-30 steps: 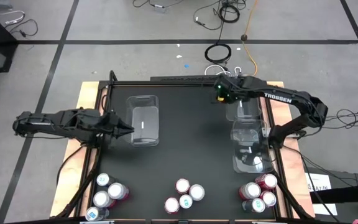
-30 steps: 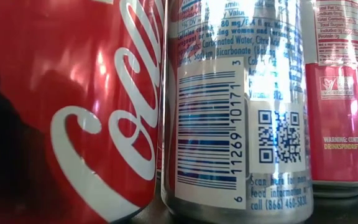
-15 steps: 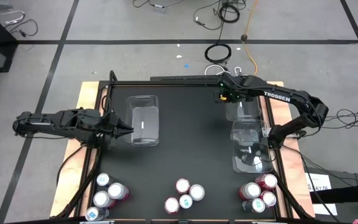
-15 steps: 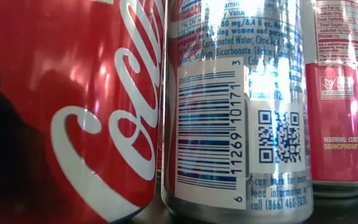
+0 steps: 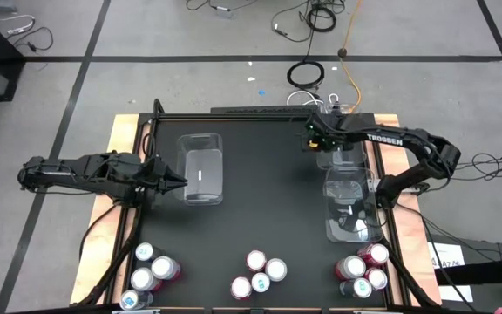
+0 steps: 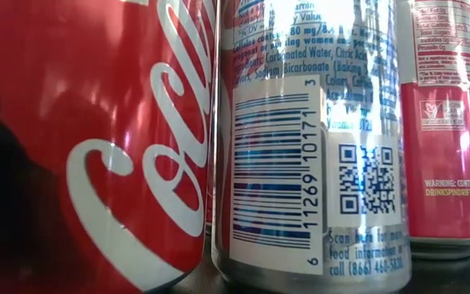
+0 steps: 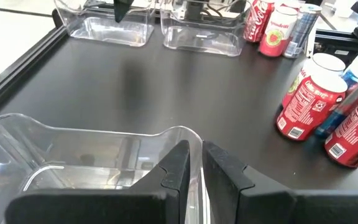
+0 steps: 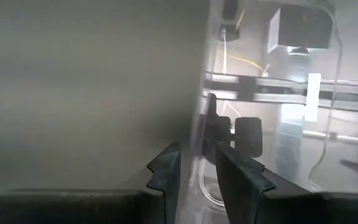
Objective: Sort soda cans
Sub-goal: Move the top transparent bin to the right side of the left transparent bin
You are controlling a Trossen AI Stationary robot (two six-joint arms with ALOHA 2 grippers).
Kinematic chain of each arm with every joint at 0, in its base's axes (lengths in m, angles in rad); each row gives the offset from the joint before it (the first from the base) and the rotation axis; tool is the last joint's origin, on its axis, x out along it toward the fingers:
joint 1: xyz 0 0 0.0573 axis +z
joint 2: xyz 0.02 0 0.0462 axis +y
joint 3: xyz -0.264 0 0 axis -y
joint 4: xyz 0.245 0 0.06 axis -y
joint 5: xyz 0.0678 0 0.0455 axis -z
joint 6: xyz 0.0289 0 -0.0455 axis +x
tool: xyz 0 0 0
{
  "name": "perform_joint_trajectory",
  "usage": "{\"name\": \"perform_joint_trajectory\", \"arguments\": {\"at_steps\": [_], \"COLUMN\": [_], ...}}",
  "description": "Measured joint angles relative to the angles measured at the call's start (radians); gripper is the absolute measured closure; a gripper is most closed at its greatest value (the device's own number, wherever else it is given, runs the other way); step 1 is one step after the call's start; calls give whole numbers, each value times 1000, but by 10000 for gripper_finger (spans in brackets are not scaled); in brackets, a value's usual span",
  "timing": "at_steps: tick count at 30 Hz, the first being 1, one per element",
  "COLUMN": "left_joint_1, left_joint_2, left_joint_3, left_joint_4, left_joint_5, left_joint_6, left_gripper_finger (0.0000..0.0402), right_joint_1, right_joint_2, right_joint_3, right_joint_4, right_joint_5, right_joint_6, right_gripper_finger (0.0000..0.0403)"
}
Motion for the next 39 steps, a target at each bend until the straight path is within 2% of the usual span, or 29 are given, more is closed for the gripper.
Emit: {"name": "perform_joint_trajectory", "arguments": {"at_steps": [6, 11, 26, 32, 39], "left_joint_1": [0, 0, 0, 0, 0], "left_joint_2": [0, 0, 0, 0, 0], "left_joint_3": [0, 0, 0, 0, 0], "left_joint_4": [0, 0, 1, 2, 2], "left_joint_5": [0, 0, -6, -6, -5], "left_joint_6": [-3, 0, 1, -6, -59], "left_gripper_finger": [348, 348, 348, 348, 348], "right_joint_1": [0, 8, 155, 263, 392], "right_joint_2": [0, 0, 17, 155, 378], "right_joint_3": [-32, -33, 120, 262, 539], "right_joint_4": [4, 19, 82, 75, -36], "right_joint_5": [-37, -48, -31, -24, -20], "right_joint_6": [18, -2, 42, 75, 146], "right_gripper_finger": [324, 392, 402, 403, 403]}}
